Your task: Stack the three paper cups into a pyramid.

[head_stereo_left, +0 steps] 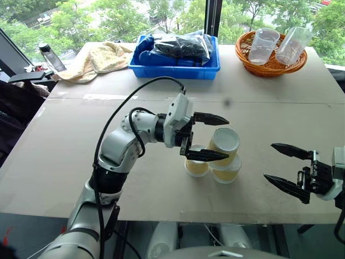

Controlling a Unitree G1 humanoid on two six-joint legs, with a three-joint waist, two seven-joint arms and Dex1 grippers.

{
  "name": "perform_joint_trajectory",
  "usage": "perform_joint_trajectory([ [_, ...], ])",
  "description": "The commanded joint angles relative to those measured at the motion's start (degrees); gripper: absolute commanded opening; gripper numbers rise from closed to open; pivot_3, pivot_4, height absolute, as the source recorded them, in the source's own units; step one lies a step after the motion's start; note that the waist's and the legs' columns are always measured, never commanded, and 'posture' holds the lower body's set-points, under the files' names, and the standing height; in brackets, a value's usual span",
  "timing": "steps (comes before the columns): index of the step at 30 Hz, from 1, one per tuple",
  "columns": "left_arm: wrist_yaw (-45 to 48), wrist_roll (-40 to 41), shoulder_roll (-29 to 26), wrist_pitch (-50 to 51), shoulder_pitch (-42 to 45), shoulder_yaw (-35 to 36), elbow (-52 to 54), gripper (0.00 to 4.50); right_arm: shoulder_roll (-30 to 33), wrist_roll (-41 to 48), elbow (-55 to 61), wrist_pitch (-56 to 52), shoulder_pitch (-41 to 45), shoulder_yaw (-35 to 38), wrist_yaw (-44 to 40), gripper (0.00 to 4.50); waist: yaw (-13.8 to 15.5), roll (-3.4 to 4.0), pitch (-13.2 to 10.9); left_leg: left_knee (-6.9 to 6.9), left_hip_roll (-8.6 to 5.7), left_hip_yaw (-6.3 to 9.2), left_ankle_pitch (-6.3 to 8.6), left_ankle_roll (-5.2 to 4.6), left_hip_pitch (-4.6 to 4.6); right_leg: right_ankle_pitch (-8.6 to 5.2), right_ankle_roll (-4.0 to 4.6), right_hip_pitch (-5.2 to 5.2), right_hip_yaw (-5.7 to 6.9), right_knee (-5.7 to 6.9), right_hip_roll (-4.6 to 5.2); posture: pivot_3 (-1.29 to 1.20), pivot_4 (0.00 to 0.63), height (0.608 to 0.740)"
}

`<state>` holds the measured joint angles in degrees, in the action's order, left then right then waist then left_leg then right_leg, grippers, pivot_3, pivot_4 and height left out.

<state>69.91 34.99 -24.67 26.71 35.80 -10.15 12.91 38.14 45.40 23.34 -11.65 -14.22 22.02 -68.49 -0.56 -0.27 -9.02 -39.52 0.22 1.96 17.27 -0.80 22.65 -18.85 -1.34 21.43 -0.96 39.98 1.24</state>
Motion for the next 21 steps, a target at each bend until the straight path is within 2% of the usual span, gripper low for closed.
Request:
perform_joint_trajectory([
  [1,-0.61,2.59,0.91,-0.64,-0.13,2.04,2.45,4.47,-0.13,0.41,0.77,0.72,0.36,0.15,-0.34,4.5,-0.01,0.0,0.0,0.0,0.0,0.0,0.0,0.0,0.0,0.0,0.0,0.0,0.0,0.0,0.0,0.0,0.15,0.74],
  [7,-2.55,6.68,3.4,-0.73,-0.13,5.35,2.9,4.47,0.04,0.43,0.75,0.51,0.65,-0.13,-0.15,4.5,0.0,0.0,0.0,-0.01,0.0,0.0,0.0,0.0,0.0,0.0,0.0,0.0,0.0,0.0,0.0,0.0,0.15,0.74],
  [11,-7.4,4.18,1.76,-2.16,-0.98,9.66,0.39,4.47,-0.01,0.42,0.61,0.39,1.17,-0.34,0.21,4.5,-0.13,0.0,0.0,-0.01,0.0,0.0,0.0,0.0,-0.01,0.0,0.0,0.0,0.0,0.01,-0.01,0.0,0.15,0.74],
  [13,-8.75,5.42,-0.91,0.17,-4.48,12.49,0.61,4.47,-0.18,-0.21,0.04,0.83,1.16,-0.41,0.2,4.5,-0.31,0.03,0.02,0.0,0.01,0.0,0.0,0.0,-0.03,0.0,0.0,0.0,-0.01,0.01,-0.01,0.0,0.15,0.74],
  [17,-11.23,-0.64,-7.07,-1.91,-16.0,14.2,1.54,4.47,-1.49,-4.13,-3.95,4.26,0.59,-1.34,-0.32,4.5,-0.35,0.04,0.02,0.13,0.01,0.0,0.0,0.0,-0.18,0.0,0.0,-0.01,-0.24,-0.01,-0.05,0.0,0.15,0.74],
  [21,-14.85,-4.75,-9.75,-5.03,-27.38,17.68,1.2,4.47,-3.25,-9.12,-10.66,9.19,-0.09,-3.35,-1.69,4.5,0.2,-0.04,0.02,0.13,0.0,0.05,0.01,-0.01,-0.15,0.0,0.0,-0.01,-0.16,-0.05,0.02,0.0,0.15,0.74],
])
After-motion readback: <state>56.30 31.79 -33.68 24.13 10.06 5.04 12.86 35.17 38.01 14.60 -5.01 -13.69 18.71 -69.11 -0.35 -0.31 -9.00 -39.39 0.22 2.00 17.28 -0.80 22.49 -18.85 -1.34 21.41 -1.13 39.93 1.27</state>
